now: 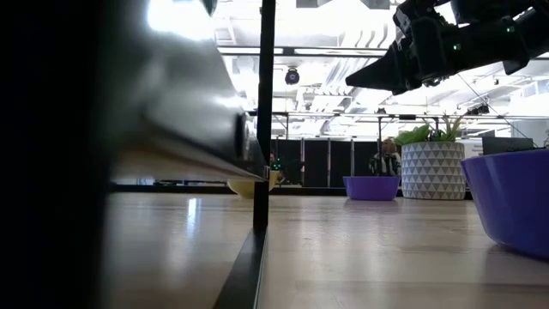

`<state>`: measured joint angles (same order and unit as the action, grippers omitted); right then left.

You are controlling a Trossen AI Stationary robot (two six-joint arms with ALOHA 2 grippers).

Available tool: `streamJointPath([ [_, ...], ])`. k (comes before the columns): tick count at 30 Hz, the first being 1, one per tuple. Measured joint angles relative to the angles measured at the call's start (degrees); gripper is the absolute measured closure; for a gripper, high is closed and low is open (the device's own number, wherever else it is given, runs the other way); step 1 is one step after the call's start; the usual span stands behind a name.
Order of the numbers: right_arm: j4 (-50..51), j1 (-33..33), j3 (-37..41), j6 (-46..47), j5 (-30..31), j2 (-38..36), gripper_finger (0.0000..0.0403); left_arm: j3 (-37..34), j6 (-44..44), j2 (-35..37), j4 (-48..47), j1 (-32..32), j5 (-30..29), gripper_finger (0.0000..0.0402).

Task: Pick & Place Mini bowls
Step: Stack the top blue patterned bowl on top of the other blue patterned bowl on the shelf

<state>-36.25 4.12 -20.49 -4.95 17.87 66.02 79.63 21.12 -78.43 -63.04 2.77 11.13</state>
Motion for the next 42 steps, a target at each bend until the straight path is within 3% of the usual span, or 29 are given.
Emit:
streamJointPath([
  [13, 0.0, 0.0, 0.0, 0.3, 0.0, 0.2, 0.0402, 0.5, 11.4, -5.7, 5.4, 12.3, -0.9, 0.0388],
  [42, -1.2, 0.0, 0.0, -0.2, 0.0, 1.5, 0.0402, 0.4, 16.7, -12.7, 11.3, 16.8, -2.1, 0.0388],
])
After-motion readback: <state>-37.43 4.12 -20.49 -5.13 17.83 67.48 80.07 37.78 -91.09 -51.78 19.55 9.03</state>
